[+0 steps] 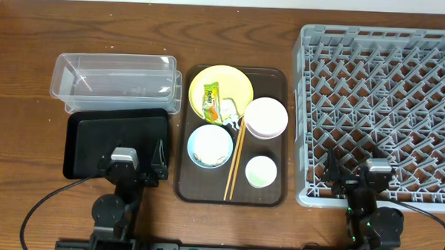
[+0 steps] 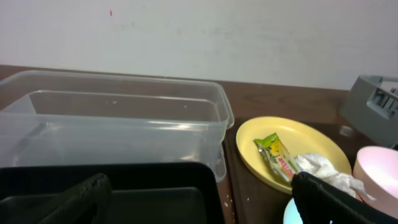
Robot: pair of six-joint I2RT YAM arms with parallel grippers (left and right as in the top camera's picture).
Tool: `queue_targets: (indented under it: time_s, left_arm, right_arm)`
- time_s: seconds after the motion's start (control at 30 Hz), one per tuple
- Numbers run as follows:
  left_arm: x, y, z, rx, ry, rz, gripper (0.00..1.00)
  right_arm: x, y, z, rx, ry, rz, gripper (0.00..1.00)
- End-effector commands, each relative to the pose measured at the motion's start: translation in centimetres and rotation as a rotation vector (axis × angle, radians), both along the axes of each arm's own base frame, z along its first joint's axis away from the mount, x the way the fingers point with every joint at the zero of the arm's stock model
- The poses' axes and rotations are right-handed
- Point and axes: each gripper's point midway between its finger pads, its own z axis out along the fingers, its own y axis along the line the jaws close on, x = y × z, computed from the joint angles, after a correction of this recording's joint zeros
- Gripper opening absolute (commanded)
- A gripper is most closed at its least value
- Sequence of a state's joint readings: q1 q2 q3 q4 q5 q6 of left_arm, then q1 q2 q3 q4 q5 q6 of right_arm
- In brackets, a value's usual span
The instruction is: Sort waste into correct bins and load items into the dishwasher rack
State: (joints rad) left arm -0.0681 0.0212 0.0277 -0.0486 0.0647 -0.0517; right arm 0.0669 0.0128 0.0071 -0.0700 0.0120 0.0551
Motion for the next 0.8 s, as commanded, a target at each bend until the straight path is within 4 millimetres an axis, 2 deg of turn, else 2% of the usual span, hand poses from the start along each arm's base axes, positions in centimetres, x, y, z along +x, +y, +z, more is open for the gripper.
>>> queue_targets:
  time_s: [0.0,0.27,0.43,0.77]
  left_arm:
    - [-0.3,-0.3,-1.6,-0.003,0.084,-0.019,0.95]
    - [0.2,-0.4,-1.5,-0.027,0.201,-0.014,0.95]
    - [0.7,-0.5,-0.9,-0.020,0.345,-0.017,0.95]
    - [2.1,-1.8,0.9,-0.028,0.705,-0.068,0.95]
  right_arm:
    - [-0.1,0.1,0.0,-0.017,0.007,0.000,0.99]
    - [-0.8,-0.9,0.1,-0.015,0.091,-0.056,0.99]
    - [-0.9,-1.2,0.4,-0.025,0.157,-0.073,0.99]
    - [0.8,-1.1,1.0,0.011,0.386,-0.087,0.99]
